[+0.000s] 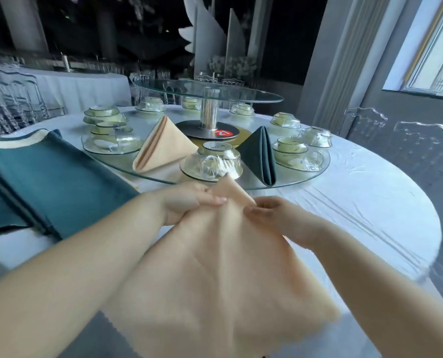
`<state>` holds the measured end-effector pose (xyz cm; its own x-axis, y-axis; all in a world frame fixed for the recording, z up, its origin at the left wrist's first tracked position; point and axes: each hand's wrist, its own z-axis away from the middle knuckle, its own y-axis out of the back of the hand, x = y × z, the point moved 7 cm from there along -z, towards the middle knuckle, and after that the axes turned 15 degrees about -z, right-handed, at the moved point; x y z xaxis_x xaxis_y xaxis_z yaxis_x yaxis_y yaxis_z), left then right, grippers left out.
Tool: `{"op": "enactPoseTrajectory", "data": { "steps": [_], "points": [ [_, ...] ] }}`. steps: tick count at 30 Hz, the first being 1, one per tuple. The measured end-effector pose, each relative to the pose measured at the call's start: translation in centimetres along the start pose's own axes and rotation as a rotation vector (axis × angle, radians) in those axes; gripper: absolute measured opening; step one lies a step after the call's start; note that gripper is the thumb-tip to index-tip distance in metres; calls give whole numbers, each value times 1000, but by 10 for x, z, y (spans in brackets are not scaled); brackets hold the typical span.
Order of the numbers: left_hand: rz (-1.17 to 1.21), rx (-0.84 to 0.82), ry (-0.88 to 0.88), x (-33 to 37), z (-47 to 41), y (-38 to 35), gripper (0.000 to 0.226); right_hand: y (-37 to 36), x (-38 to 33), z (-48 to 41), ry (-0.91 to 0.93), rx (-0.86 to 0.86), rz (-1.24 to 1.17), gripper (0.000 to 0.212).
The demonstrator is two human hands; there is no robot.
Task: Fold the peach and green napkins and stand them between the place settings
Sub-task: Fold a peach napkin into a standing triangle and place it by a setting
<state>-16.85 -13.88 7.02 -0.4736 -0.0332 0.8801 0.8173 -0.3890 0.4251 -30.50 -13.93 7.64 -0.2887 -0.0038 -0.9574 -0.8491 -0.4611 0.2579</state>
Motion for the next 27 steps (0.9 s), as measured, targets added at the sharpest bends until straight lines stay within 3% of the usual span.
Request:
{"op": "enactPoseTrajectory", "data": {
  "steps": [4, 8, 11, 14, 18, 21, 25, 27],
  "points": [
    [114, 17, 88, -26, -39, 2, 43, 11, 22, -33, -64, 86, 51, 23],
    [171, 0, 137, -29, -62, 17, 20, 22, 21, -67, -36, 169, 96, 26],
    [190, 41, 155, -30, -80, 32, 14, 30, 16, -90, 21, 239, 122, 29],
    [156, -9, 186, -30, -82, 34, 11, 34, 15, -104, 67, 282, 142, 18],
    [24, -1, 206, -45, -73, 41, 11, 40, 21, -107, 75, 276, 167, 19],
    [-228, -1, 222, -55, -52, 52, 8, 50, 24, -99, 38, 262, 164, 18],
    [-452, -70, 244, -65, -9, 60, 10, 64, 31, -75, -110, 121, 227, 3],
    [-502, -75, 283, -72, 9, 62, 16, 76, 37, -56, -192, 71, 323, 10]
  ]
}}
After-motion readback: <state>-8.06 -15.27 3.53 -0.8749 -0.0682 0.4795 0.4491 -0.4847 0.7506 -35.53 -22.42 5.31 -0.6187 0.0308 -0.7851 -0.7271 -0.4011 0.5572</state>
